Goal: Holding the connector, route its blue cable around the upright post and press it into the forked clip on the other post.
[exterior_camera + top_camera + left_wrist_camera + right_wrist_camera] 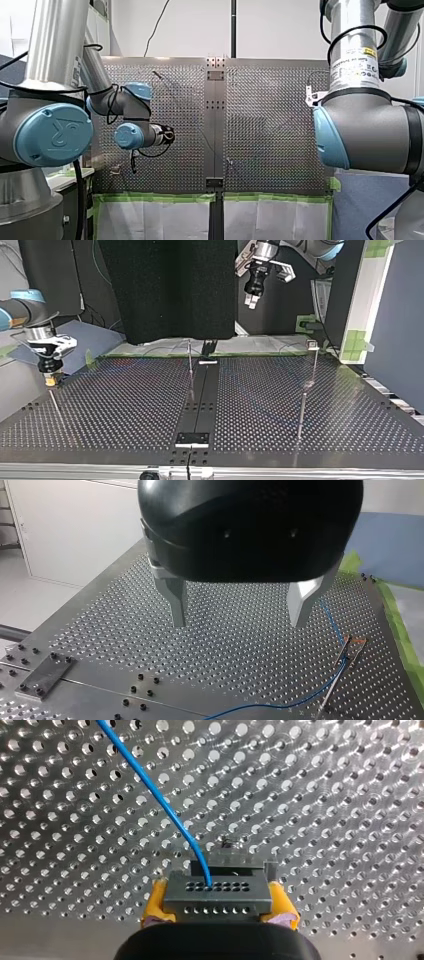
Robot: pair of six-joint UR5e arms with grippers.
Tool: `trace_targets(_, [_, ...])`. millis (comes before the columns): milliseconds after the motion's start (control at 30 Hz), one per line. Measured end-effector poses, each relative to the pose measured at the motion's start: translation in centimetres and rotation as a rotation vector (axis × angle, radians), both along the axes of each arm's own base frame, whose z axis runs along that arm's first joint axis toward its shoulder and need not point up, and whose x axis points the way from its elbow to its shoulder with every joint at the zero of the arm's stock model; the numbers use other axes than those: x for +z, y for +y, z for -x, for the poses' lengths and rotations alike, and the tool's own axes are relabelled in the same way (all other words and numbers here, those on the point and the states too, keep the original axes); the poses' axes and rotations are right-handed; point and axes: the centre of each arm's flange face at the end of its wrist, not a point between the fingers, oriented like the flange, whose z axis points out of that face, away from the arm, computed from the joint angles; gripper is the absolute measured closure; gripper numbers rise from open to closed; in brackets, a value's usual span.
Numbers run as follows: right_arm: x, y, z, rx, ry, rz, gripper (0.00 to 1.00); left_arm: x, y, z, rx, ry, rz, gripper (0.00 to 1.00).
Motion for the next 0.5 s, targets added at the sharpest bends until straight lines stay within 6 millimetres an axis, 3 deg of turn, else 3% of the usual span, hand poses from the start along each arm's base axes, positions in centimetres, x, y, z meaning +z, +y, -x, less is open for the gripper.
trace_targets(500, [0.21,-0.36,0.03,0.014,-0.009,0.019,1.00,0.00,0.09,-0.10,0.002,-0.001,-0.004,0.00])
